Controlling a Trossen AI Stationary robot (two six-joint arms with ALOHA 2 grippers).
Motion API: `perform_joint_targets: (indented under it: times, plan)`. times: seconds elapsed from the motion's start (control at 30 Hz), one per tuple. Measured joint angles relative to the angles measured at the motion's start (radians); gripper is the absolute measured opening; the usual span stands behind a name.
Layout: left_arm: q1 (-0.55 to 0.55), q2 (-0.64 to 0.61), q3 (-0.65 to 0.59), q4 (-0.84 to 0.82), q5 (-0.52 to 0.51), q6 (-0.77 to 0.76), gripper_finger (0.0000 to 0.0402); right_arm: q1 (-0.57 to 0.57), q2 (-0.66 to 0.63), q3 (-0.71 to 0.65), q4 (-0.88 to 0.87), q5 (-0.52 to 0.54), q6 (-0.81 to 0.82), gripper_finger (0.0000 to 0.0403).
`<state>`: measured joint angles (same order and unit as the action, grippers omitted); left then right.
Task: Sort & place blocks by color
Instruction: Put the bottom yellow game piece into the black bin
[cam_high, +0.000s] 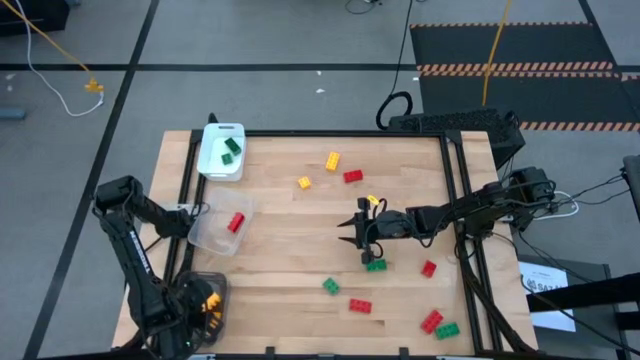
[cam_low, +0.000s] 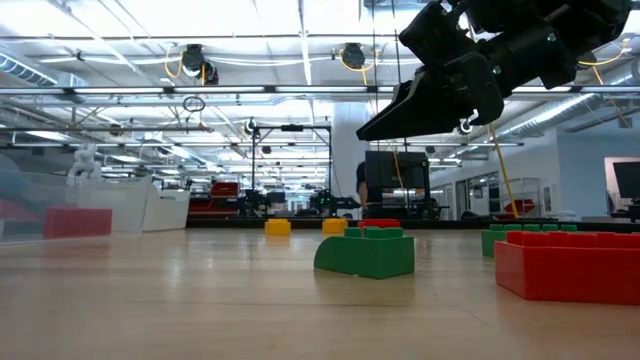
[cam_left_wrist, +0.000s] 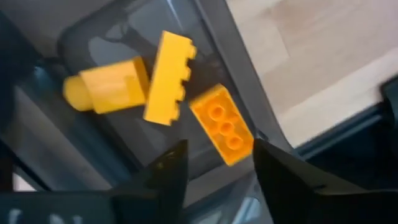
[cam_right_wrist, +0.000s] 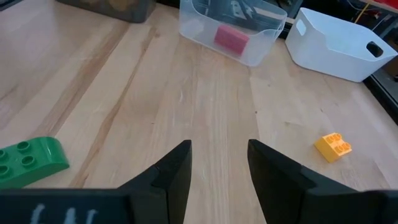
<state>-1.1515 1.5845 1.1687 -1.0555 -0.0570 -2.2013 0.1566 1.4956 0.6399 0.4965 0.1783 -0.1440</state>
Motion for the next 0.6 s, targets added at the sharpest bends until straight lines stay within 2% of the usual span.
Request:
perform_joint_targets:
  times: [0.2, 0.37, 0.5, 0.6]
  plan:
    - [0.026, -0.004, 0.0, -0.01, 0.003, 0.071, 0.0119, 0.0, 0.0, 0.0, 0.0, 0.0, -0.001, 0.0151]
    - [0.09, -0.008, 0.0, -0.009, 0.007, 0.184, 0.0062, 0.0, 0.0, 0.0, 0.012, 0.0, -0.002, 0.0151]
    - [0.166, -0.008, 0.0, -0.013, -0.053, 0.318, 0.0011, 0.0, 0.0, 0.0, 0.016, 0.0, -0.003, 0.0151]
    - [0.24, -0.008, 0.0, 0.008, -0.073, 0.426, 0.0007, 0.0, 0.0, 0.0, 0.016, 0.0, -0.003, 0.0151]
